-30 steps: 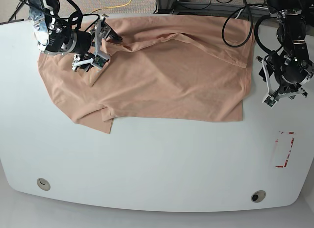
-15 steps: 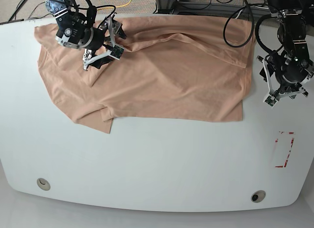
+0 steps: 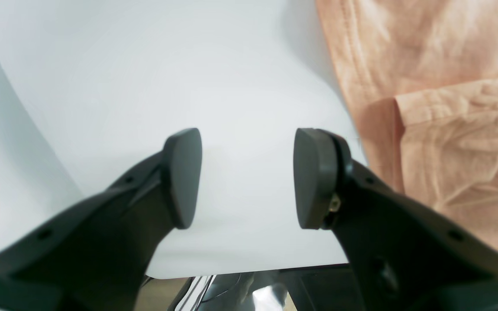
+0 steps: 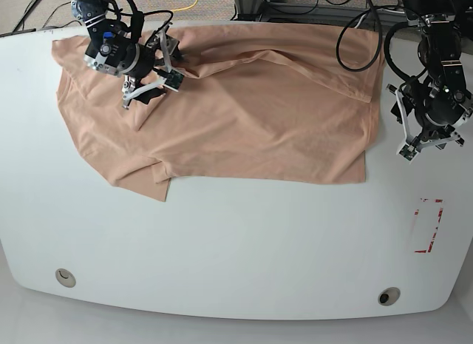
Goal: Layout the t-shirt on the table in an organized manner, then fold the t-shirt properly
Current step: 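Press the right gripper onto the crumpled fold near the collar, then grasp the shirt's corners with both grippers and pull them apart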
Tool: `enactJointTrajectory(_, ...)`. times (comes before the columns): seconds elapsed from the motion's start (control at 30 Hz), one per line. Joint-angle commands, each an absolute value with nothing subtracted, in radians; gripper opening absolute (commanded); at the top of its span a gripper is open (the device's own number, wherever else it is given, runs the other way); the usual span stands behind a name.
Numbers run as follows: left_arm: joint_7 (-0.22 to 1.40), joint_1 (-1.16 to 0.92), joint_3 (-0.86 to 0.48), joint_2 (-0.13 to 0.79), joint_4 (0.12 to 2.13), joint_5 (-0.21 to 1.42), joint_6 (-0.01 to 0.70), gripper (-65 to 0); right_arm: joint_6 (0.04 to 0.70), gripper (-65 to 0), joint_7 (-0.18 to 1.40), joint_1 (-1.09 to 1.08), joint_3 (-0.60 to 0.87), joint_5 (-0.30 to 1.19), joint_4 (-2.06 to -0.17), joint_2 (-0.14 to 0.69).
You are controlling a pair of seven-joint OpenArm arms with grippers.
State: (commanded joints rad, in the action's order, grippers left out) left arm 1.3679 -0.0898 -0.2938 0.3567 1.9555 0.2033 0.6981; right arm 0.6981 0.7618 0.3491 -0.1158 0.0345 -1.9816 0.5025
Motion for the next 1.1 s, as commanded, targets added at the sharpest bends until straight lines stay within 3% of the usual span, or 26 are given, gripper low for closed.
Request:
enactJointTrajectory(0.27,1.368,-0.09,-0.294,0.357,1.956,0.203,0.698,-33.6,0.698,-39.6,0.762,0.329,-0.087,0.036,-1.959,0.504)
enactJointTrajectory(0.33,1.368,-0.09,-0.294,0.357,1.956,0.203,0.698,-33.6,0.698,-45.5,0.759,0.328,-0.088,0.036,-1.943,0.504)
enactJointTrajectory(0.43,1.368,-0.09,-0.294,0.357,1.956,0.203,0.698,-33.6,0.698,-60.6,0.759,0.314,-0.091,0.036,-1.933,0.503)
enactJointTrajectory(0.47,1.368,-0.09,-0.294,0.358,1.956,0.203,0.698,-33.6,0.698,-61.8,0.759,0.309,-0.091,0.036,-1.931,0.501)
enactJointTrajectory(0.83,1.368,-0.09,-0.294,0.358,1.956,0.202,0.698,-33.6,0.698,-61.5,0.763,0.239,-0.088,0.027,-1.931,0.46)
enactJointTrajectory(0.97,1.368,-0.09,-0.294,0.358,1.956,0.202,0.698,-33.6,0.698,-55.2,0.763,0.216,-0.088,0.025,-1.931,0.46)
enactJointTrajectory(1.1,1.368,-0.09,-0.294,0.358,1.956,0.203,0.698,-33.6,0.698,-32.0,0.763,0.213,-0.065,0.024,-1.943,0.464)
